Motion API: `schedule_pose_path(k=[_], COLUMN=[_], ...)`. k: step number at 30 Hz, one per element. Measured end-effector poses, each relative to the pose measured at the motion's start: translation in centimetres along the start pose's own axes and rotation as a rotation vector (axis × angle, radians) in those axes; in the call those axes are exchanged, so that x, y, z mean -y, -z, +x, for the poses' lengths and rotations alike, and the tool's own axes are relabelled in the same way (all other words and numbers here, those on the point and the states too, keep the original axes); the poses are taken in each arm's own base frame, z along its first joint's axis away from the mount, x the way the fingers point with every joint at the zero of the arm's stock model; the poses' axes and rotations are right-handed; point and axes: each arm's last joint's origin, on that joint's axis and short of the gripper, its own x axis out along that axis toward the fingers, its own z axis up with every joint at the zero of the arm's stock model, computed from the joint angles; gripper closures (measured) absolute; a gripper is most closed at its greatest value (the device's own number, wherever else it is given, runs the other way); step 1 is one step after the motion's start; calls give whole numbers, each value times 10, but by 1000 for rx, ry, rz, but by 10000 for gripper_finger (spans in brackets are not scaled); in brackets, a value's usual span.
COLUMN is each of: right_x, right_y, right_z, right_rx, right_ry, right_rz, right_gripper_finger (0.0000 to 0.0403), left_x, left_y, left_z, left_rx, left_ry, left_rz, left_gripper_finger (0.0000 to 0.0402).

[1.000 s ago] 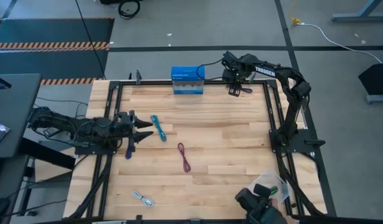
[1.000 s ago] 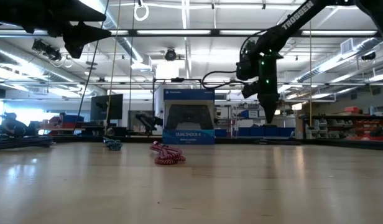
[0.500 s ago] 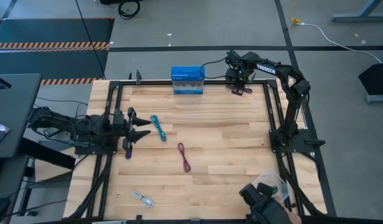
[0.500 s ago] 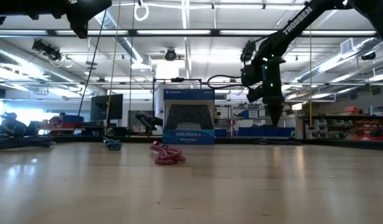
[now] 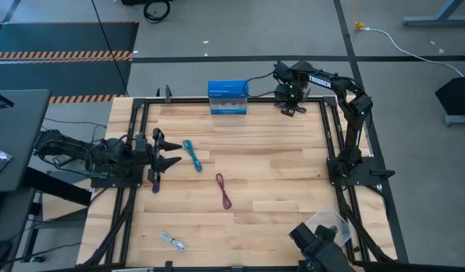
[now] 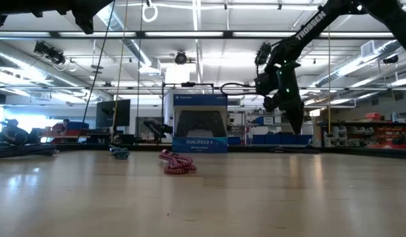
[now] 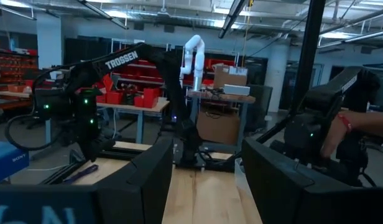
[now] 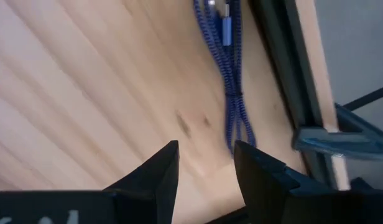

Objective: Pick and place USB-C Cables
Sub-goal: Put the right dark blue charger cable into the transparent bin

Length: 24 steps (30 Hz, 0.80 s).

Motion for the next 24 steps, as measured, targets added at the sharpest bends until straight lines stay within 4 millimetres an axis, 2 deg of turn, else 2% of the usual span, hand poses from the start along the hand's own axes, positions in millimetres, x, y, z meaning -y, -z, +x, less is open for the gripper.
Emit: schedule_pose_path(k=[4,9,14,19,24], right_x=[-4,-11,-20,-20,-17], right_y=[-7,-22,-39,-56,-68], right_z=[-10,-15,-7,8,14], right_rx=[45,115,153,103,15], right_ry=[-2,107,181,150,111], right_rz=[22,-14,-43,16,45], right_gripper_finger=[243,243,243,243,243], left_x=[0,0,0,0,0], left_y=[0,0,-2,-3,-3], left_z=[0,0,0,0,0], left_rx=[0,2,24,31,33], left_ry=[0,0,1,1,1], left_rz=[18,12,3,5,6], left_gripper_finger=[202,203,202,202,202])
